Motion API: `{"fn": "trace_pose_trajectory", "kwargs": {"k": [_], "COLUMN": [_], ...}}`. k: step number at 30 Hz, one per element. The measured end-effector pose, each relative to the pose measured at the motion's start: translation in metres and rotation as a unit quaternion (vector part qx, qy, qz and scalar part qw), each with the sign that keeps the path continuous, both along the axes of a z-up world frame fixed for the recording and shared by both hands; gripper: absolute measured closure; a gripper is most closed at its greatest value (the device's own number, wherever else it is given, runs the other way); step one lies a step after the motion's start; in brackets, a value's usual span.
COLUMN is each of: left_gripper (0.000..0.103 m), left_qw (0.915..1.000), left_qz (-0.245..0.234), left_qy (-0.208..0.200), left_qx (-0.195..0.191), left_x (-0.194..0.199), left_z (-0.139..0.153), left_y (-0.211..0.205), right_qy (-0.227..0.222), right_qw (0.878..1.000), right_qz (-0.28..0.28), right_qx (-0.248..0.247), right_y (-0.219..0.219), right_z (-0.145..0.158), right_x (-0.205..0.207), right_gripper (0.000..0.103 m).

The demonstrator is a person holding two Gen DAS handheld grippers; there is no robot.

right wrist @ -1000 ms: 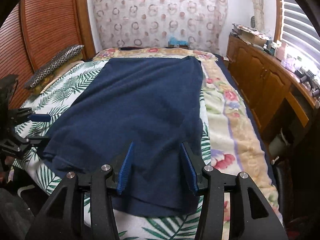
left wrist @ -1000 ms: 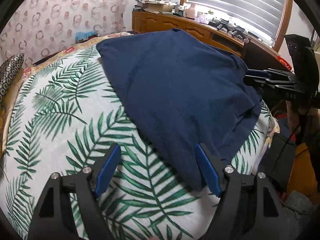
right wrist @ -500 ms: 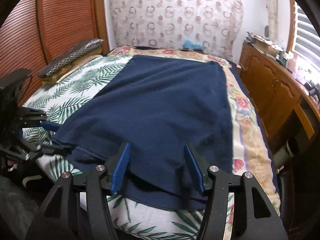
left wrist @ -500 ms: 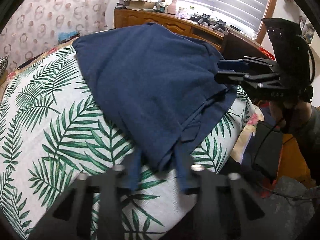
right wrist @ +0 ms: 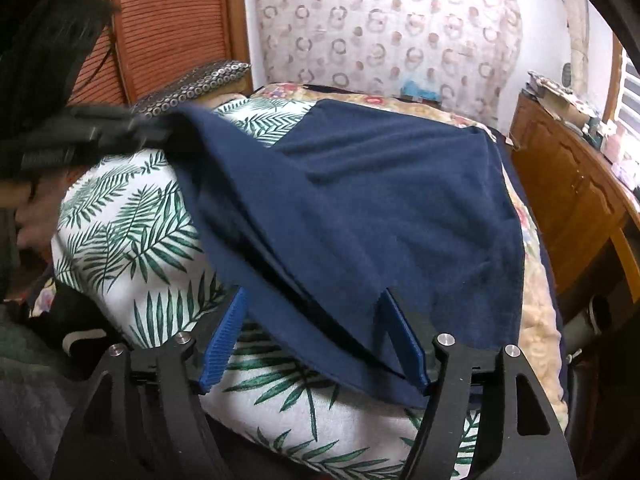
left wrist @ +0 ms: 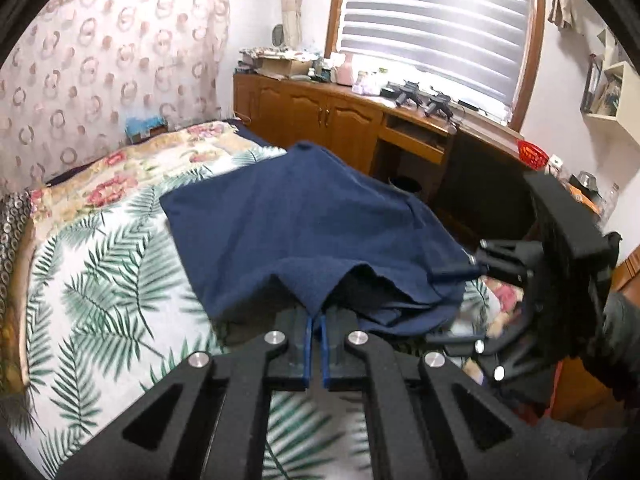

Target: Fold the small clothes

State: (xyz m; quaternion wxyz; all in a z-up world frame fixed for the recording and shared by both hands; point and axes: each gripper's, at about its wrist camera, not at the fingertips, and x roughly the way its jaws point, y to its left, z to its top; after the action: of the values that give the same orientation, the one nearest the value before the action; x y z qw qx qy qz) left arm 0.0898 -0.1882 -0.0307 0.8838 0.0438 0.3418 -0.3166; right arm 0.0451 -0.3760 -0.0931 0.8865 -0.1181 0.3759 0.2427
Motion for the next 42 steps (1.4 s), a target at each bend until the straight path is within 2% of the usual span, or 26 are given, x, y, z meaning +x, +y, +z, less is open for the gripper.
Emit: {"fn": "trace_pose_trajectory", "kwargs": {"k": [6,11,13,14,15,18,22,26,30,35,37,38,41,42], "left_gripper": [0.103,0.103,0.103,0.103,0.103,0.103,0.103,0.103,0.103,0.1,0.096,0.095,0.084,0.072], "left_qw": [0.9999,0.9996,0.9995,0.9993,0.9992,0.9985,0.997,0.9953,0.9939,0.9924,0.9922,0.9923,0.9926,0.9925], "left_qz": [0.012,0.023,0.027,0.03,0.032,0.046,0.069,0.092,0.11,0.122,0.123,0.122,0.119,0.119], "left_qy": [-0.003,-0.003,-0.005,-0.006,-0.007,-0.016,-0.02,-0.017,-0.008,0.013,0.02,0.023,0.027,0.025], "left_qx": [-0.008,-0.015,-0.017,-0.02,-0.021,-0.024,-0.027,-0.023,-0.008,0.0,0.002,0.001,-0.005,-0.01], "left_x": [0.01,0.013,0.014,0.017,0.019,0.032,0.062,0.1,0.135,0.169,0.175,0.178,0.181,0.181], "left_z": [0.001,-0.002,-0.001,0.0,0.0,0.005,0.01,0.011,0.004,-0.015,-0.021,-0.023,-0.027,-0.027], "left_y": [0.003,0.012,0.015,0.017,0.019,0.027,0.038,0.045,0.047,0.048,0.048,0.049,0.055,0.058], "right_qy": [-0.004,-0.011,-0.013,-0.013,-0.018,-0.057,-0.096,-0.118,-0.107,-0.064,-0.041,-0.034,-0.03,-0.027], "right_qw": [0.998,0.997,0.997,0.997,0.997,0.995,0.993,0.989,0.989,0.994,0.996,0.997,0.997,0.997], "right_qz": [-0.032,-0.059,-0.056,-0.049,-0.038,-0.024,-0.019,-0.006,-0.001,-0.007,-0.015,-0.019,-0.041,-0.047], "right_qx": [-0.05,-0.048,-0.06,-0.061,-0.063,-0.074,-0.067,-0.088,-0.099,-0.085,-0.073,-0.069,-0.062,-0.056], "right_y": [-0.011,-0.035,-0.038,-0.04,-0.04,-0.037,-0.033,-0.02,-0.007,-0.008,-0.01,-0.011,-0.013,-0.013], "right_z": [-0.016,-0.013,-0.011,-0.008,-0.003,0.02,0.056,0.072,0.066,0.046,0.038,0.036,0.033,0.035], "right_x": [0.006,0.017,0.023,0.026,0.03,0.045,0.081,0.13,0.177,0.231,0.248,0.253,0.263,0.266], "right_gripper": [0.03,0.031,0.047,0.064,0.091,0.097,0.098,0.098,0.098,0.098,0.097,0.095,0.072,0.066]}}
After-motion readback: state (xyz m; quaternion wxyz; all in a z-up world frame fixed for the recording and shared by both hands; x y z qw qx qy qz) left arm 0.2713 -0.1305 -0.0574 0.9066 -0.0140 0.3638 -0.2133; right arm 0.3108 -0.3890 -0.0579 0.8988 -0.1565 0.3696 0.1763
